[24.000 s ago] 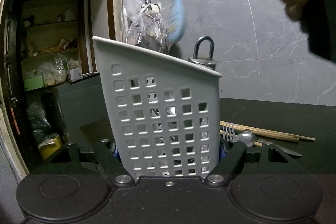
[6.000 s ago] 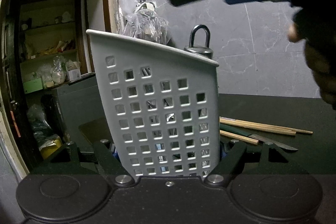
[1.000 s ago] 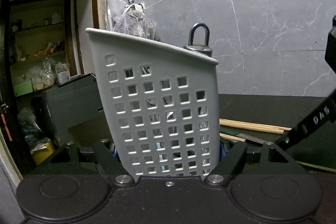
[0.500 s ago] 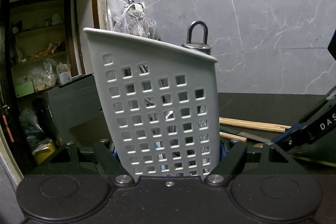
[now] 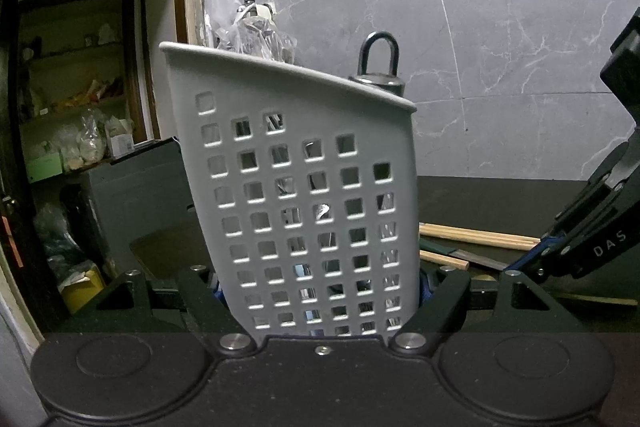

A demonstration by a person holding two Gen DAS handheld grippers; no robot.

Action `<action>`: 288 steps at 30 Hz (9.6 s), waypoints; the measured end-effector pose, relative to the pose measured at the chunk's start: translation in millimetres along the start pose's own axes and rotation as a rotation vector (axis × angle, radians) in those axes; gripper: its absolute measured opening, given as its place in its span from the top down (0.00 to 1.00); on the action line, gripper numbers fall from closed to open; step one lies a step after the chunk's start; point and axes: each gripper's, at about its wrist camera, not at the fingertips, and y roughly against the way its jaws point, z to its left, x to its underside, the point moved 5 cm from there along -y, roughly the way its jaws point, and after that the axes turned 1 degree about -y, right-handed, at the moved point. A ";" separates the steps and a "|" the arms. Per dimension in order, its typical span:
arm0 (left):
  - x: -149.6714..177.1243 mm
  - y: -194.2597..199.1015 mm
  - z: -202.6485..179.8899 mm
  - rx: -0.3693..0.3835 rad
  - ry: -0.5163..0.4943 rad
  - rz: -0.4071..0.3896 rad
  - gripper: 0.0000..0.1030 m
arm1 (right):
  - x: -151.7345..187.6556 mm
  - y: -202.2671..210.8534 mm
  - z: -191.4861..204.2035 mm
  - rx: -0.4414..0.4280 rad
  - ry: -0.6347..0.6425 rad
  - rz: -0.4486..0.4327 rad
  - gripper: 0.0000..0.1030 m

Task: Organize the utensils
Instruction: 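Lift the gold spoon off the table with the right tool, then carry the gold spoon over the white caddy with the right tool, then lower the gold spoon into the caddy and open the right tool, then move the open right tool back over the wooden chopsticks, then close the right tool on the green-handled knife's handle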

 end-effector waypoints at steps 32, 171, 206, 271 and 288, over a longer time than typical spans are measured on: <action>4.0 -2.4 7.4 0.024 0.016 -0.005 0.24 | -8.5 44.8 49.0 0.137 0.229 -0.297 0.97; 3.6 -7.9 -1.0 0.006 -0.007 0.011 0.24 | -154.4 93.2 70.8 -0.181 0.098 -0.959 0.98; 3.6 -9.0 -3.7 0.007 -0.009 0.013 0.24 | -110.8 31.9 70.5 -0.218 0.136 -0.742 0.67; 3.1 -11.7 -5.2 -0.004 -0.023 0.023 0.23 | -59.6 -36.6 -57.2 0.095 -0.117 -0.108 0.84; 2.9 -11.6 -5.4 -0.005 -0.023 0.023 0.23 | 4.9 29.5 -30.1 0.050 -0.136 -0.067 0.84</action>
